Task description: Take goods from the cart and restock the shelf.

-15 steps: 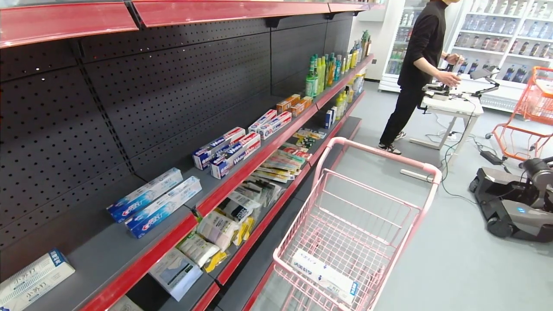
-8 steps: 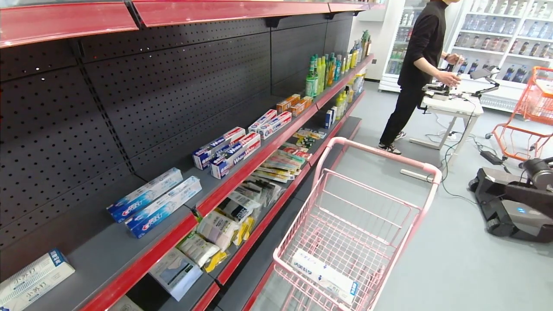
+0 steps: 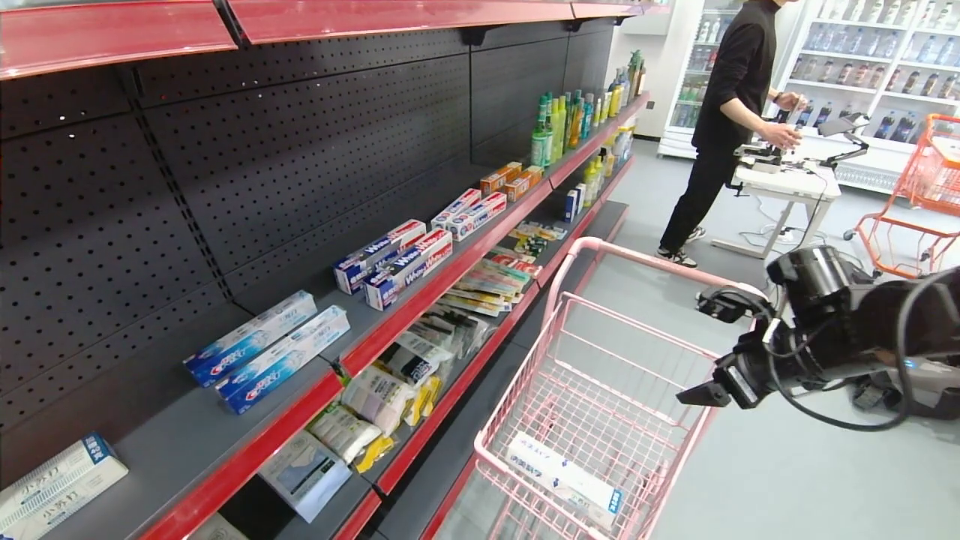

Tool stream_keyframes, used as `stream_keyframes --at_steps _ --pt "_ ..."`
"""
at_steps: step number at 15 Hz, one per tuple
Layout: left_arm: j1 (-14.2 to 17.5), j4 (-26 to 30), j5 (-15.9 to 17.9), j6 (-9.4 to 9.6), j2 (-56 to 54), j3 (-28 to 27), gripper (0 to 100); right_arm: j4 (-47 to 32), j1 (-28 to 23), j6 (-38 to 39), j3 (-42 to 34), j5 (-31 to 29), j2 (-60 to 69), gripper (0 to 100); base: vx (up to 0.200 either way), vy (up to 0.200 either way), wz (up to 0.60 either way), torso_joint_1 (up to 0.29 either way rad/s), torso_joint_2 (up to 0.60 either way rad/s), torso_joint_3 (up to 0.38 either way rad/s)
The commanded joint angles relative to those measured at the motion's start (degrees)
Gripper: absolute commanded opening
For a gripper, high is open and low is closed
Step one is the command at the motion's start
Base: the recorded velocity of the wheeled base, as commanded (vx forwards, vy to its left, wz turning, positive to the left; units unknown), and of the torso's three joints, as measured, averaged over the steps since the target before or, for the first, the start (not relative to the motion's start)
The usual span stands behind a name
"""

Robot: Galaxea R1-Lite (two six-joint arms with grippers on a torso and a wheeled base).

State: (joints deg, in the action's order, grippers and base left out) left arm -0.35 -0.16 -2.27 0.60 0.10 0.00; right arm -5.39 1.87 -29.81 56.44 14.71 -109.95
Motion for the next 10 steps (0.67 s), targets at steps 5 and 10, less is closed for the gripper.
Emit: stream_keyframes --at_steps 5,10 --pt "0.00 -0.02 -0.02 0.02 0.08 0.00 100 -0.24 10.26 -3.07 9.12 0.93 -18.02 100 0.000 0.000 0.00 0.000 0.00 0.000" --pt "0.00 -0.02 -0.02 0.02 0.08 0.00 100 -0.68 12.90 -3.07 11.50 -2.23 -21.01 100 0.000 0.000 0.00 0.000 0.00 0.000"
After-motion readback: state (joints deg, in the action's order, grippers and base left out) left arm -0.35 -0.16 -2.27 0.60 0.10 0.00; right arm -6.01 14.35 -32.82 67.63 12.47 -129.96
